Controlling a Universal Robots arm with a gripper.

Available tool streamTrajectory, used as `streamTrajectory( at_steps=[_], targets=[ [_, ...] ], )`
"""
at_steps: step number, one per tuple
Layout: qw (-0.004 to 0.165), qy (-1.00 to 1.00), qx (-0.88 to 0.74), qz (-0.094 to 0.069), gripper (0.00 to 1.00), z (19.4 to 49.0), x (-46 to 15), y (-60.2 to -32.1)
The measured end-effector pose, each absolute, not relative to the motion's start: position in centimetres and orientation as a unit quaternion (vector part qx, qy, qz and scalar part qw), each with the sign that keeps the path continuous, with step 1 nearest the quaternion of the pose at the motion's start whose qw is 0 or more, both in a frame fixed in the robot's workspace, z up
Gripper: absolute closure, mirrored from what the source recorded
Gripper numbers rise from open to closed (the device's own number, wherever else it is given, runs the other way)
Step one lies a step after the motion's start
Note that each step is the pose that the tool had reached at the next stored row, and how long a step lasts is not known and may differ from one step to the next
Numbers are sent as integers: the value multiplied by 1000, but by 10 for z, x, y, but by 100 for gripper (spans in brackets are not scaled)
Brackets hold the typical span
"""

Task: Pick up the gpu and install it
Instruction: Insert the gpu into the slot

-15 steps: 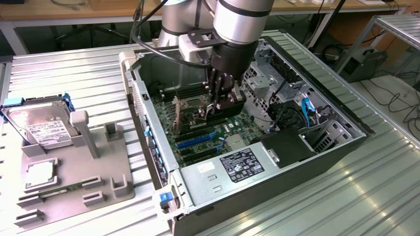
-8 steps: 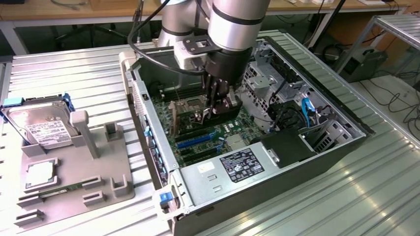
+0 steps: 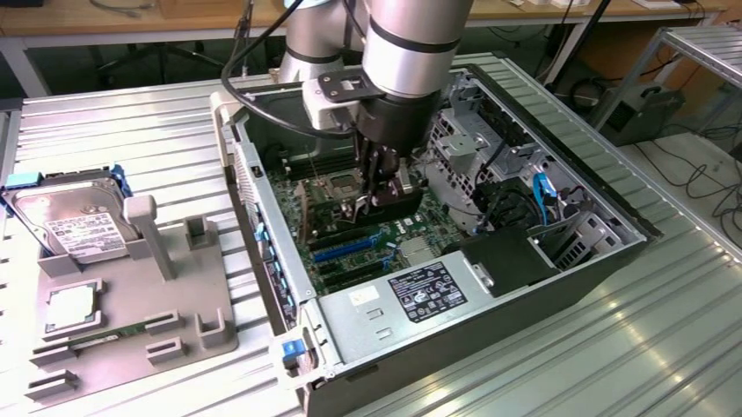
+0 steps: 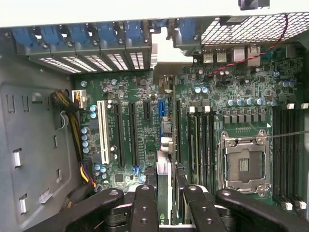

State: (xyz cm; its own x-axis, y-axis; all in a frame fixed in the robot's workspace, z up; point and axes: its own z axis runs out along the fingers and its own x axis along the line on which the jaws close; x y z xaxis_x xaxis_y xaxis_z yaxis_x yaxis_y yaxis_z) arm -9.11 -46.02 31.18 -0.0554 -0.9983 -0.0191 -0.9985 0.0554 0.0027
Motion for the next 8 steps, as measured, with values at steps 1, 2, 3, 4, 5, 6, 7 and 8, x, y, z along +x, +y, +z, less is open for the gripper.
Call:
streamTrajectory(
  at_steps=[1, 2, 3, 4, 5, 6, 7, 8],
  targets=[
    [6, 726, -687, 7, 74, 311, -92, -460],
    [6, 726, -687, 7, 74, 310, -92, -460],
    [6, 726, -687, 7, 74, 309, -93, -460],
    [5, 726, -687, 7, 74, 308, -93, -460],
    [5, 726, -687, 7, 74, 305, -94, -460],
    [5, 726, -687, 6, 74, 299, -98, -460],
    [5, 726, -687, 6, 74, 293, -104, -461],
    [4, 726, -687, 6, 74, 288, -106, -461]
  ],
)
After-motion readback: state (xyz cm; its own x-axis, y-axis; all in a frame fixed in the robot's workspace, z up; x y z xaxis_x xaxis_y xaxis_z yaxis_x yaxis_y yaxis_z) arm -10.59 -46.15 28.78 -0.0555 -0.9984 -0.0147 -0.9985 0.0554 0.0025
